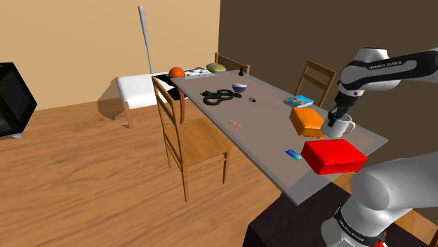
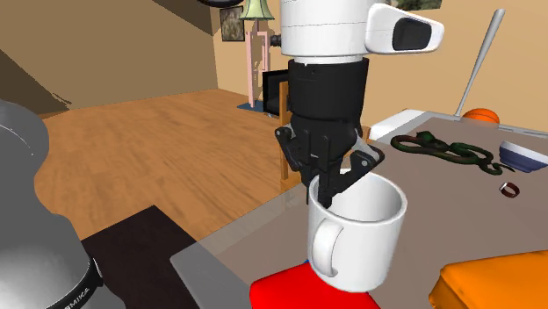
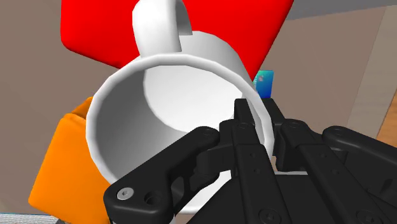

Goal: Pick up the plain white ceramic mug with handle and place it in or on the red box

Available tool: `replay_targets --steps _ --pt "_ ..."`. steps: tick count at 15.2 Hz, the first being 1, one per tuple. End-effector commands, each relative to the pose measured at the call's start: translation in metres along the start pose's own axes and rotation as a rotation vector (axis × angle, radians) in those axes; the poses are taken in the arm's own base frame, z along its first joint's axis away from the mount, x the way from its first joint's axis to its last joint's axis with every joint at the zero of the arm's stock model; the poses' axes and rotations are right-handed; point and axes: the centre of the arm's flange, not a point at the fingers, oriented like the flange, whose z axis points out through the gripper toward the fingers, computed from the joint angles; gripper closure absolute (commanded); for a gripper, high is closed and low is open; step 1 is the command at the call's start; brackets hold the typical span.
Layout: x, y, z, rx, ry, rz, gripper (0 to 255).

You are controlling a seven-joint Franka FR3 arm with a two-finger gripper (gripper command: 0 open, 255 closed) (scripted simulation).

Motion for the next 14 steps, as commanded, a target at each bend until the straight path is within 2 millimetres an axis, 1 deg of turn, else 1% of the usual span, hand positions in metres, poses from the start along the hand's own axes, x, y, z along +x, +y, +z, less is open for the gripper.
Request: replay_targets --steps 1,4,14 --pt "-0.021 0.016 -0.002 0.0 0.0 -0.001 255" --pt "-0.051 0.038 -0.006 0.0 0.0 -0.001 255" --pt "-0.054 0.038 0.047 0.0 0.0 -0.001 255"
